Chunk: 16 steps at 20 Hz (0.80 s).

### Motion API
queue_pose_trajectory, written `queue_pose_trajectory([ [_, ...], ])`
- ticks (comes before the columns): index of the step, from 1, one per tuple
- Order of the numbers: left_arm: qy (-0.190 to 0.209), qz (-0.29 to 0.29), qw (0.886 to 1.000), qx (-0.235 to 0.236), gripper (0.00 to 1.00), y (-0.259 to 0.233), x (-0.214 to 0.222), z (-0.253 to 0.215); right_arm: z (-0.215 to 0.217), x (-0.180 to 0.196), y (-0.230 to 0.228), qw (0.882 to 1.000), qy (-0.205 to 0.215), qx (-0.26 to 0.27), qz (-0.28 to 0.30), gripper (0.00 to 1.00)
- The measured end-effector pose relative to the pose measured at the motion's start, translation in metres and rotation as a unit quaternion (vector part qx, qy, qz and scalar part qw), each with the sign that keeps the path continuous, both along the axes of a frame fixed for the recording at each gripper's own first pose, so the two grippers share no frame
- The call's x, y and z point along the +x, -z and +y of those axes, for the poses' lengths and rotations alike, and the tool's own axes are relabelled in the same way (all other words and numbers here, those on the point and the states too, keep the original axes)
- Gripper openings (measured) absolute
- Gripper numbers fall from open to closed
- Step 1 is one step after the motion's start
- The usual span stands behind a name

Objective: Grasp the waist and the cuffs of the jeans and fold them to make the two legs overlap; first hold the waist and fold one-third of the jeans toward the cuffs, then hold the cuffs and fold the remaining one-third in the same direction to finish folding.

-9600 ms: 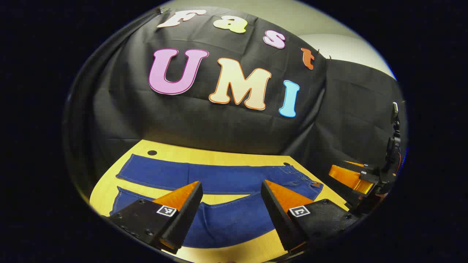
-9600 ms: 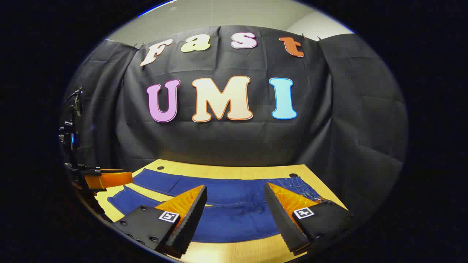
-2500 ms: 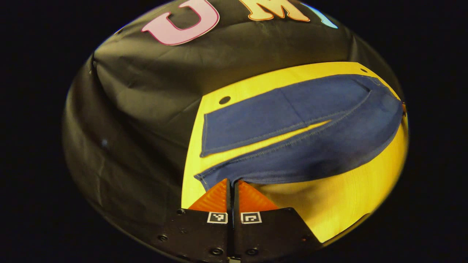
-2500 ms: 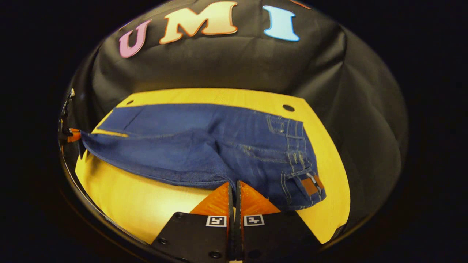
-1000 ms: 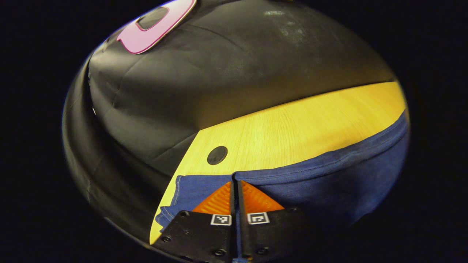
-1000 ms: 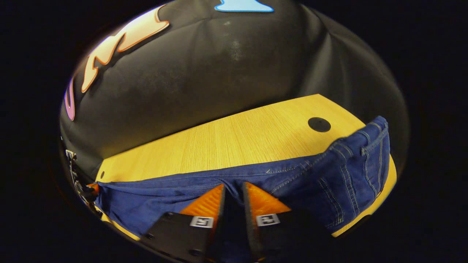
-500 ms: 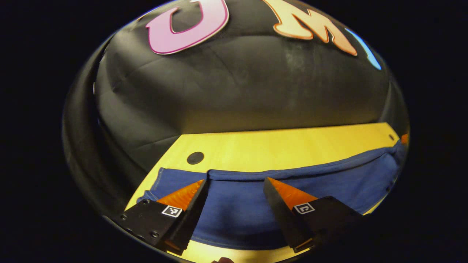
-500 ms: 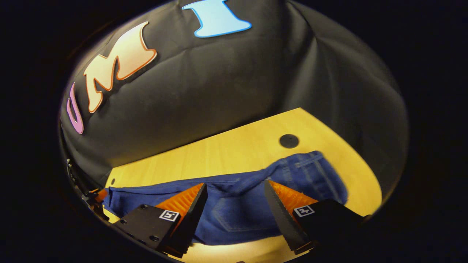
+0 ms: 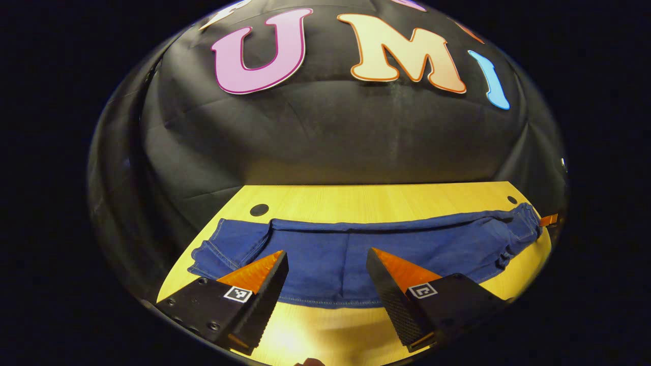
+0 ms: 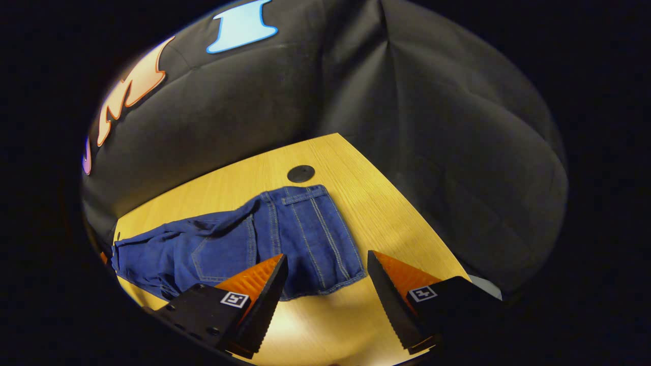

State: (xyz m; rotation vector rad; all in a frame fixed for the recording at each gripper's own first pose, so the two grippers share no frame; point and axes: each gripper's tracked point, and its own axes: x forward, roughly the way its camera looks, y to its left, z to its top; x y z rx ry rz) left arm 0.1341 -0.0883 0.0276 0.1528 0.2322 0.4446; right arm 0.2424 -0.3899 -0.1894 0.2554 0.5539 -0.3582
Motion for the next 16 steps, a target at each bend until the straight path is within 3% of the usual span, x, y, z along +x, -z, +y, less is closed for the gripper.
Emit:
queue_pose_trajectory([
  [6,-0.016,-0.005,1.000,-0.006,0.95,0.000,-0.014,-0.015,0.000,0.004,0.014,1.000,-0.013,0.010,0.008,0.98],
  [7,-0.014,-0.007,1.000,-0.008,0.95,0.000,-0.014,-0.019,0.000,0.004,0.017,1.000,-0.017,0.009,0.007,0.94],
  [8,-0.011,-0.005,1.000,-0.007,0.95,-0.001,-0.015,-0.023,0.000,0.004,0.017,1.000,-0.023,0.006,0.006,0.98],
  [11,-0.009,-0.004,1.000,0.012,0.95,-0.008,-0.015,-0.028,0.009,0.008,0.020,0.999,-0.032,0.015,0.002,0.95],
  [12,-0.006,-0.005,1.000,0.016,0.95,-0.009,-0.014,-0.031,0.007,0.010,0.021,0.999,-0.032,0.009,-0.007,0.79],
  [14,0.000,-0.004,1.000,0.021,0.95,-0.011,-0.013,-0.036,0.011,0.009,0.023,0.999,-0.041,0.011,-0.015,0.77],
  [16,0.003,-0.003,1.000,0.022,0.95,-0.012,-0.011,-0.039,0.017,0.012,0.028,0.999,-0.046,0.020,-0.016,0.65],
])
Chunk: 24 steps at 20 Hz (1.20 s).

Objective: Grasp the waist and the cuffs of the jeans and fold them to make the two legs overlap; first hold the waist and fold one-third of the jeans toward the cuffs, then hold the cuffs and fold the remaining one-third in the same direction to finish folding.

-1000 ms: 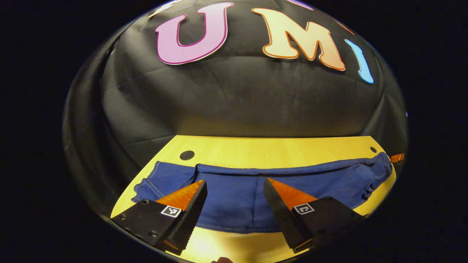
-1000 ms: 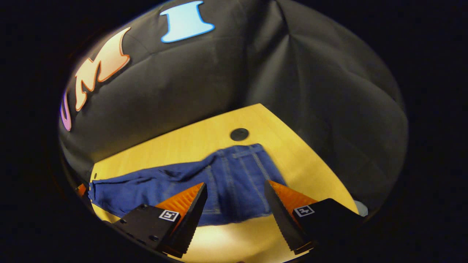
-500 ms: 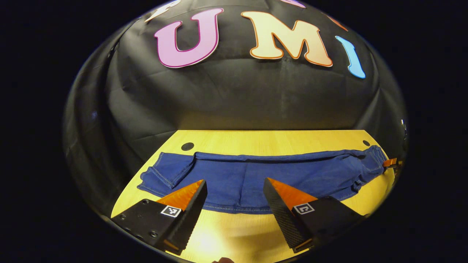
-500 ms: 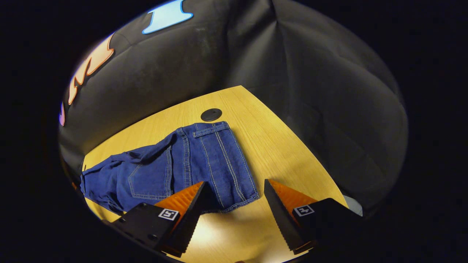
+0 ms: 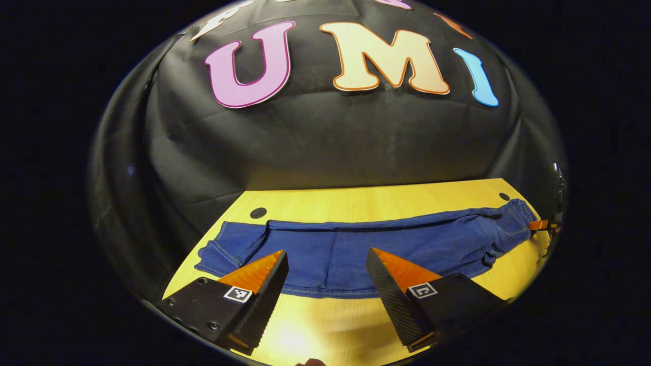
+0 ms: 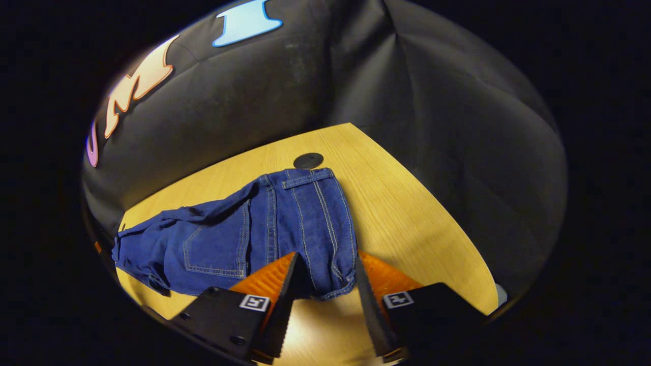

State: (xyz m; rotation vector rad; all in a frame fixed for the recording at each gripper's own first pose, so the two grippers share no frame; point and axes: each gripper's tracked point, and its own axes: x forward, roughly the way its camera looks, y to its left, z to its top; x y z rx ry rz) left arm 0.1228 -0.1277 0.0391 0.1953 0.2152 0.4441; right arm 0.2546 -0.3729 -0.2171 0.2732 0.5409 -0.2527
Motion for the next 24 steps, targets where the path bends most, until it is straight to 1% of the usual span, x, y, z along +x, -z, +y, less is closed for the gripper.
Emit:
queue_pose_trajectory([
  [1,0.001,-0.001,1.000,-0.001,0.95,0.000,0.000,-0.001,0.003,0.002,-0.004,1.000,-0.001,0.004,-0.010,0.56],
  [2,0.001,-0.001,1.000,-0.003,0.95,0.001,0.000,-0.002,0.005,0.004,0.000,1.000,0.000,0.010,-0.007,0.48],
  [3,0.002,-0.003,1.000,-0.005,0.95,0.001,0.000,-0.003,0.005,0.003,-0.004,1.000,0.001,0.013,-0.011,0.37],
  [4,0.002,-0.005,1.000,-0.007,0.95,0.001,-0.002,-0.005,0.005,0.002,-0.004,1.000,0.001,0.017,-0.010,0.32],
  [6,0.000,-0.006,1.000,-0.008,0.95,0.002,-0.004,-0.003,0.003,0.000,-0.008,1.000,0.006,0.015,-0.014,0.30],
  [7,0.000,-0.005,1.000,-0.010,0.95,0.004,-0.005,-0.002,0.002,0.001,-0.010,1.000,0.010,0.015,-0.018,0.32],
  [8,0.000,-0.003,1.000,-0.011,0.95,0.005,-0.006,0.000,0.000,0.001,-0.009,1.000,0.016,0.019,-0.019,0.22],
  [9,0.000,-0.004,1.000,-0.010,0.95,0.004,-0.007,0.003,0.002,-0.001,-0.012,0.999,0.022,0.025,-0.018,0.16],
  [10,0.001,-0.004,1.000,-0.010,0.95,0.003,-0.007,0.005,0.002,0.000,-0.013,0.999,0.022,0.020,-0.018,0.08],
  [11,0.002,-0.005,1.000,-0.010,0.95,0.003,-0.008,0.006,0.001,0.000,-0.014,1.000,0.023,0.013,-0.017,0.08],
  [12,0.003,-0.005,1.000,-0.009,0.95,0.003,-0.009,0.009,0.002,0.001,-0.016,1.000,0.025,0.004,-0.017,0.04],
  [13,0.005,-0.007,1.000,-0.009,0.95,0.001,-0.009,0.012,0.002,0.001,-0.018,0.999,0.028,-0.004,-0.016,0.06],
  [15,0.011,-0.010,1.000,-0.014,0.95,0.000,-0.012,0.017,0.006,-0.001,-0.026,0.999,0.031,-0.011,-0.020,0.02],
  [16,0.012,-0.010,1.000,-0.016,0.95,0.001,-0.014,0.020,0.008,-0.002,-0.035,0.999,0.032,-0.011,-0.027,0.05],
  [20,0.018,-0.026,0.999,-0.032,0.95,-0.003,-0.027,0.028,0.027,-0.012,-0.085,0.996,0.038,-0.005,-0.082,0.05],
  [21,0.020,-0.027,0.999,-0.036,0.95,-0.001,-0.033,0.030,0.032,-0.014,-0.097,0.995,0.044,-0.011,-0.093,0.05],
  [22,0.021,-0.026,0.999,-0.035,0.95,0.004,-0.038,0.030,0.039,-0.015,-0.105,0.994,0.048,-0.025,-0.099,0.03],
  [24,0.024,-0.029,0.999,-0.027,0.95,0.000,-0.045,0.036,0.056,-0.020,-0.121,0.991,0.043,-0.047,-0.115,0.03],
])
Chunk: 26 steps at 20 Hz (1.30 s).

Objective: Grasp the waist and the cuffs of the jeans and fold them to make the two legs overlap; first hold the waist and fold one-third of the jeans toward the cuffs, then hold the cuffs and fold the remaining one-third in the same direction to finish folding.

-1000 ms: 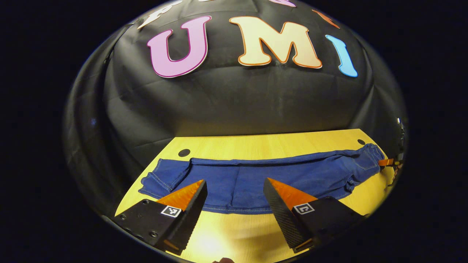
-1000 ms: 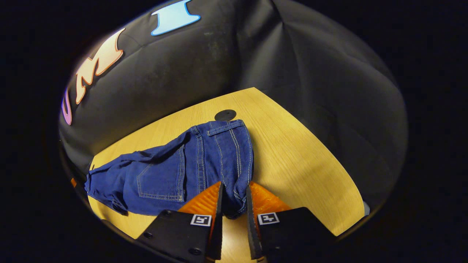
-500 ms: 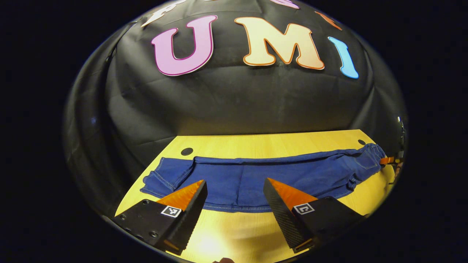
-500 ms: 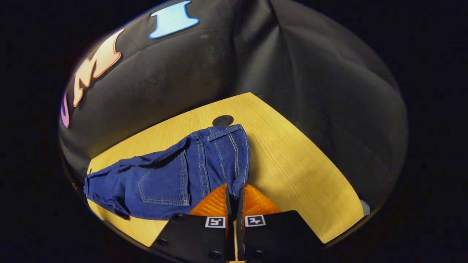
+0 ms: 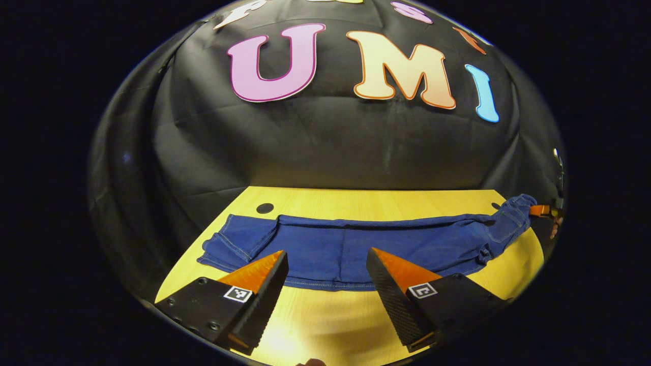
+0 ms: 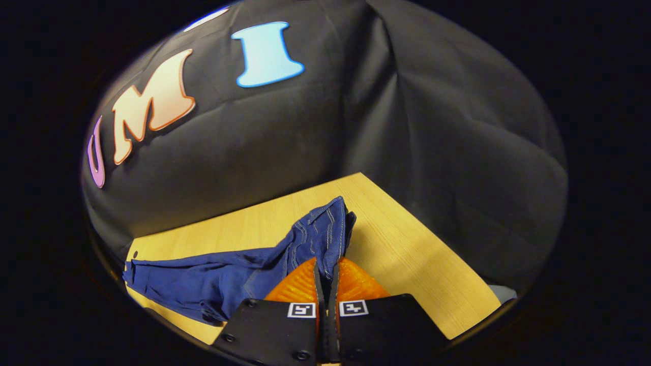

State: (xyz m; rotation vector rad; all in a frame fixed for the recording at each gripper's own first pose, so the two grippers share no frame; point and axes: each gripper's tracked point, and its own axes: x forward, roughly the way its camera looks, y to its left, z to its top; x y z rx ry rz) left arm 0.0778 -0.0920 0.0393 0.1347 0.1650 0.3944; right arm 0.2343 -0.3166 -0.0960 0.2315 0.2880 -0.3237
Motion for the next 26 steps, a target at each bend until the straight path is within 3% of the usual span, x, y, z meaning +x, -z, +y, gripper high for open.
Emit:
queue_pose_trajectory([
  [3,0.014,-0.006,1.000,-0.007,0.95,-0.003,-0.008,0.005,0.020,-0.009,-0.037,0.998,-0.027,0.018,-0.048,0.03],
  [6,0.025,-0.011,0.999,-0.020,0.94,-0.004,-0.014,0.015,0.075,-0.010,-0.071,0.991,-0.088,0.042,-0.094,0.03],
  [13,0.026,-0.022,0.999,-0.031,0.93,-0.005,-0.030,0.058,0.225,-0.005,-0.105,0.958,-0.230,0.095,-0.144,0.03],
  [16,0.016,-0.029,0.999,-0.041,0.91,-0.003,-0.038,0.078,0.303,0.005,-0.069,0.950,-0.274,0.107,-0.102,0.03],
  [20,-0.004,-0.036,0.998,-0.049,0.92,0.000,-0.049,0.109,0.369,0.028,0.019,0.950,-0.304,0.067,-0.009,0.03],
  [23,-0.026,-0.034,0.998,-0.051,0.91,0.005,-0.057,0.136,0.385,0.038,0.074,0.946,-0.318,0.031,0.050,0.03],
  [26,-0.046,-0.041,0.997,-0.049,0.91,0.006,-0.061,0.164,0.383,0.039,0.089,0.948,-0.308,-0.015,0.075,0.03],
])
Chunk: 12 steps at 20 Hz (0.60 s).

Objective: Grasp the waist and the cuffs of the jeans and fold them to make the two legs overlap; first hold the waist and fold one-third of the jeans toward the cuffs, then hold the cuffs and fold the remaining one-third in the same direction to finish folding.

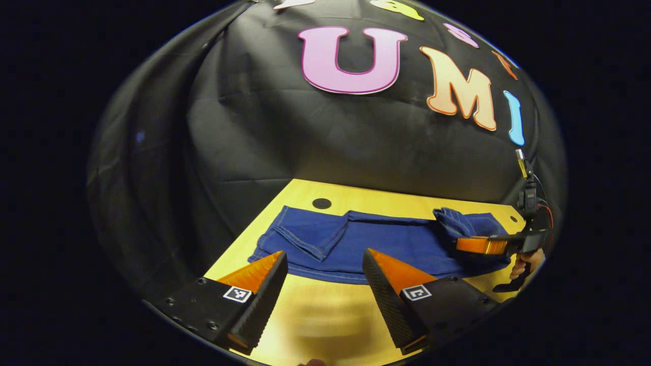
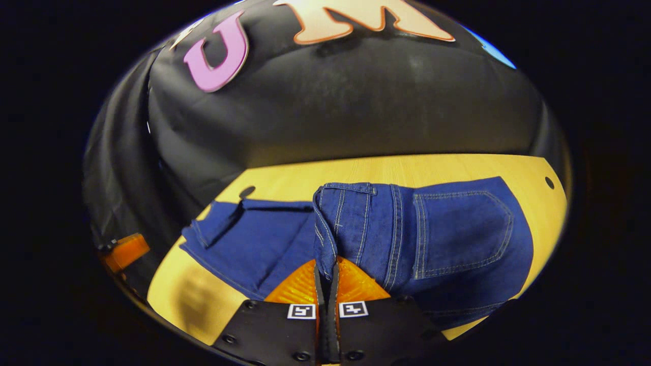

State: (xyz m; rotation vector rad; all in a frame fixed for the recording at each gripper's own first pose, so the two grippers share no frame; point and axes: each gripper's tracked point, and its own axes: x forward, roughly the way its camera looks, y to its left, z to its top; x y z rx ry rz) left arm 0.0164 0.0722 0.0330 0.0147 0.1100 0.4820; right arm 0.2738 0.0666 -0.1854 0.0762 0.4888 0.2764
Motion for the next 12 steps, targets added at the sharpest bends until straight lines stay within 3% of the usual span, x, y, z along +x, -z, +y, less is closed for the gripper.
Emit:
queue_pose_trajectory([
  [5,-0.043,0.010,0.999,-0.009,0.91,0.012,0.004,0.050,-0.002,-0.003,0.010,0.999,-0.012,-0.051,0.001,0.03],
  [12,-0.043,0.058,0.997,-0.007,0.91,0.041,0.040,0.092,-0.005,-0.001,0.013,0.994,-0.025,-0.104,0.013,0.03],
])
